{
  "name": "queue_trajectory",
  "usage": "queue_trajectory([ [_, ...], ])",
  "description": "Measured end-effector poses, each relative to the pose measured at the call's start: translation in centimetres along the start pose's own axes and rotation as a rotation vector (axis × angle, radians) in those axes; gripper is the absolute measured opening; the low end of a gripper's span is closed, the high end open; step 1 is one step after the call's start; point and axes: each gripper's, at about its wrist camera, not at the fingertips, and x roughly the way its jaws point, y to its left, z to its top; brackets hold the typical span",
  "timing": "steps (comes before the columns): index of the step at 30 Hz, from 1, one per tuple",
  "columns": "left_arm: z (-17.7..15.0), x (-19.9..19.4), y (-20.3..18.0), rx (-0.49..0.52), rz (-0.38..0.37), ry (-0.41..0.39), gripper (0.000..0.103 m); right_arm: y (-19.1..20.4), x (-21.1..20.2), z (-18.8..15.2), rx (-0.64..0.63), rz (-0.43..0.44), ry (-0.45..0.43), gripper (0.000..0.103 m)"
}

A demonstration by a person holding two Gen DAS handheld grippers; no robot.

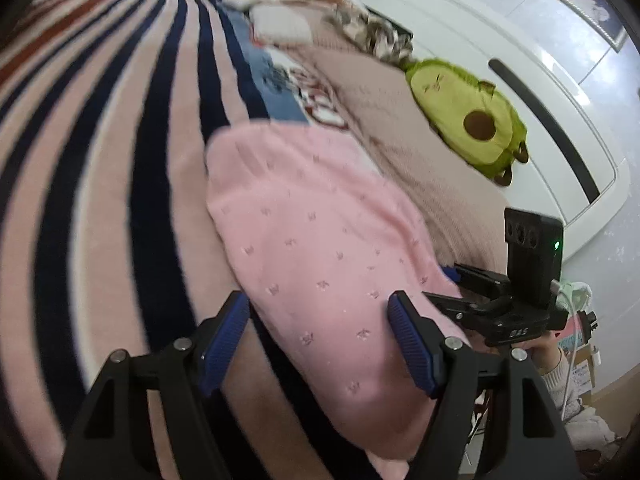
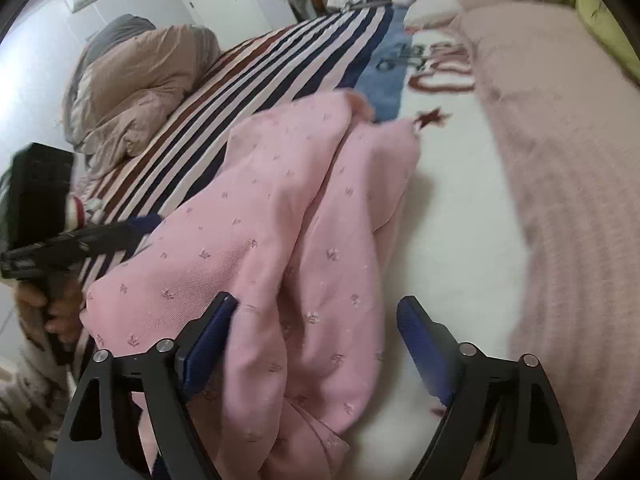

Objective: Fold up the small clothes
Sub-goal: 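Release the shirt with the right gripper and pat the folded bundle, then grasp the folded pink shirt with both grippers and lift it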

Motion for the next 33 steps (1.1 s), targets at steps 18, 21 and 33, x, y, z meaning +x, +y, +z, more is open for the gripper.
queue_trajectory([
  [18, 0.5, -0.5, -4.0, 0.073, -0.032, -0.022, 0.022, 1.4, -0.8, 0.1, -0.057, 0.209, -0.039, 0.014],
  [21, 1.0, -4.3, -5.5, 0.111, -0.014, -0.082, 0.02, 3.3, -2.6, 0.6, -0.086, 0.22, -0.071, 0.013],
  [33, -0.2, -28.5, -11.6, 0.261, 0.149, -0.366, 0.019, 20.5, -13.5, 4.4, -0.304, 0.324, -0.279, 0.013],
])
